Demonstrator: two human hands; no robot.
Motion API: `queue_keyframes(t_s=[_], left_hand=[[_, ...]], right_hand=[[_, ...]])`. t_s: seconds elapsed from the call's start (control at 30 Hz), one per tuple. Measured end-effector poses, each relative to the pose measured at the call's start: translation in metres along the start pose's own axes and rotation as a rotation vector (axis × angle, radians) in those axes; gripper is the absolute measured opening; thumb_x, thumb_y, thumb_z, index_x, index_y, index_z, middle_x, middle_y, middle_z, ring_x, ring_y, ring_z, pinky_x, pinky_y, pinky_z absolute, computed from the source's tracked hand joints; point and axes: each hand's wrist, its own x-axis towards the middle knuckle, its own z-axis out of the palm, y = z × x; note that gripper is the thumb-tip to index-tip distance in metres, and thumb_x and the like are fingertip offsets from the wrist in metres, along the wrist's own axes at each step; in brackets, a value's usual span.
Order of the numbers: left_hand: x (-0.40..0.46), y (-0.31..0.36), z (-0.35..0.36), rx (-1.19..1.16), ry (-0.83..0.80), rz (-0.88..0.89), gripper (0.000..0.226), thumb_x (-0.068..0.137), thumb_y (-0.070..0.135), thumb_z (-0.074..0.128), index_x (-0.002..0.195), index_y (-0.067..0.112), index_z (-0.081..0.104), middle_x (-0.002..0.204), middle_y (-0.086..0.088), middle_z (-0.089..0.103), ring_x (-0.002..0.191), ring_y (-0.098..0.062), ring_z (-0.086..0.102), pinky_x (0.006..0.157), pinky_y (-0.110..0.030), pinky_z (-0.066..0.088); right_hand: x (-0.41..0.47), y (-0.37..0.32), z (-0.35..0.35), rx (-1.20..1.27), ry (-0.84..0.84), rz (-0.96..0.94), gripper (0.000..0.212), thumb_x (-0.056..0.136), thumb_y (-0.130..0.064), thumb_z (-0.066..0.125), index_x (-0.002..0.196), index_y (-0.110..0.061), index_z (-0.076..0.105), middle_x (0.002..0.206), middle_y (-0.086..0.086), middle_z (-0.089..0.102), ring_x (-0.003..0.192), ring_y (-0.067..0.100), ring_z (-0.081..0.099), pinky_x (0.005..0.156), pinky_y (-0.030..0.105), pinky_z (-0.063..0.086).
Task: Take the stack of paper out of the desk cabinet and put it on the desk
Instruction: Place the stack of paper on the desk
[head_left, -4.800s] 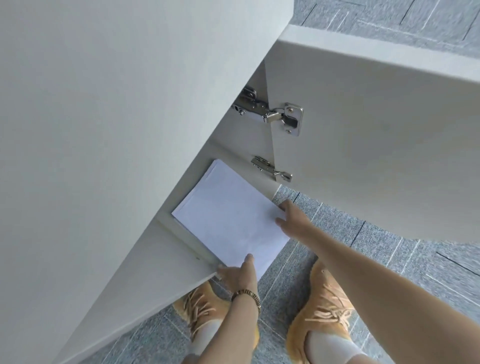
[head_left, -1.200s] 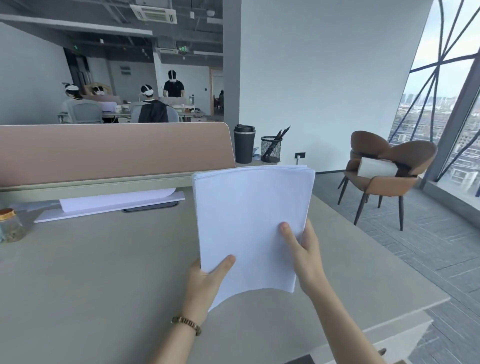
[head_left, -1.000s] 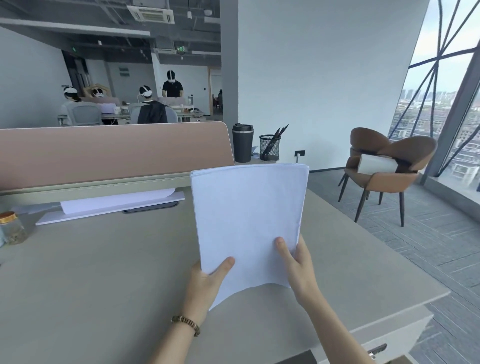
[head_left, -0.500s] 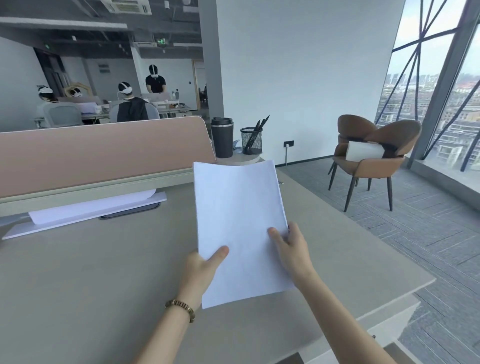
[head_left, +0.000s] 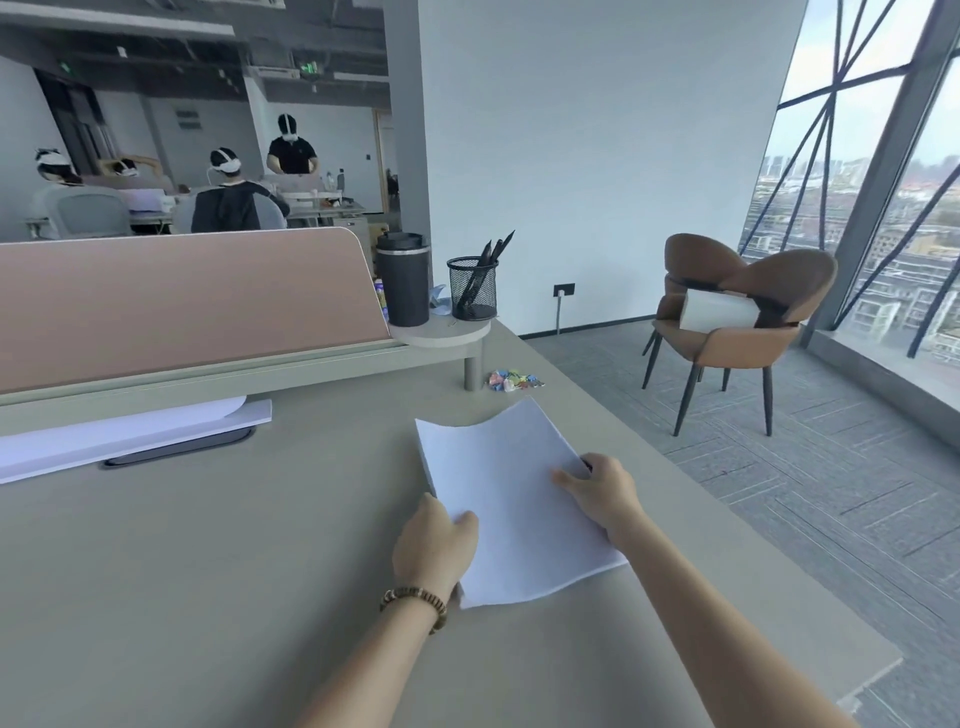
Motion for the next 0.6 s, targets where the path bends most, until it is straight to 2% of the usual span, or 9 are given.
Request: queue_keyframes(t_s=[0.1,0.2,0.33,0.47,0.6], left_hand=[[0.019,0.008,0.022,0.193,0.103,0.083,0.036,0.086,0.022,0.049,0.115,0.001,0.049,0.086,-0.007,0.070,0.083,-0.034,0.066,0.085,-0.042,0.051],[0.041,0.009,0.045,0.325,0.178,0.128,0.054,0.085,0.027,0.044,0.130,-0.002,0.044,0.093,-0.007,0.074,0.087,-0.032,0.066,0.093,-0.043,0.043],[0.064,0.014,0.066,0.413,0.225,0.186,0.054,0.086,0.030,0.041,0.130,-0.001,0.046,0.098,-0.007,0.075,0.090,-0.030,0.067,0.090,-0.040,0.040],[0.076,0.024,0.073,0.503,0.224,0.191,0.053,0.088,0.032,0.043,0.131,0.001,0.048,0.111,-0.006,0.072,0.105,-0.029,0.062,0.092,-0.042,0.039],[0.075,0.024,0.074,0.601,0.241,0.155,0.043,0.087,0.040,0.046,0.112,0.009,0.062,0.110,-0.006,0.065,0.108,-0.029,0.053,0.085,-0.042,0.037]], right_hand=[[0.027,0.003,-0.006,-0.063,-0.004,-0.018,0.034,0.088,-0.034,0.068,0.115,-0.014,0.065,0.099,0.004,0.066,0.089,0.024,0.059,0.073,0.029,0.043],[0.051,0.004,-0.011,-0.183,-0.047,-0.024,0.044,0.088,-0.040,0.065,0.122,-0.012,0.063,0.110,0.008,0.068,0.093,0.025,0.057,0.076,0.031,0.044],[0.076,0.003,-0.013,-0.364,-0.037,-0.043,0.055,0.084,-0.050,0.063,0.127,-0.016,0.058,0.126,0.009,0.065,0.119,0.030,0.060,0.089,0.037,0.048],[0.094,0.002,-0.013,-0.461,-0.027,-0.050,0.058,0.084,-0.055,0.061,0.126,-0.014,0.057,0.129,0.013,0.061,0.126,0.032,0.055,0.097,0.038,0.045],[0.100,0.007,-0.012,-0.666,0.018,-0.074,0.065,0.084,-0.065,0.053,0.125,-0.014,0.061,0.133,0.013,0.054,0.132,0.035,0.044,0.109,0.043,0.036]])
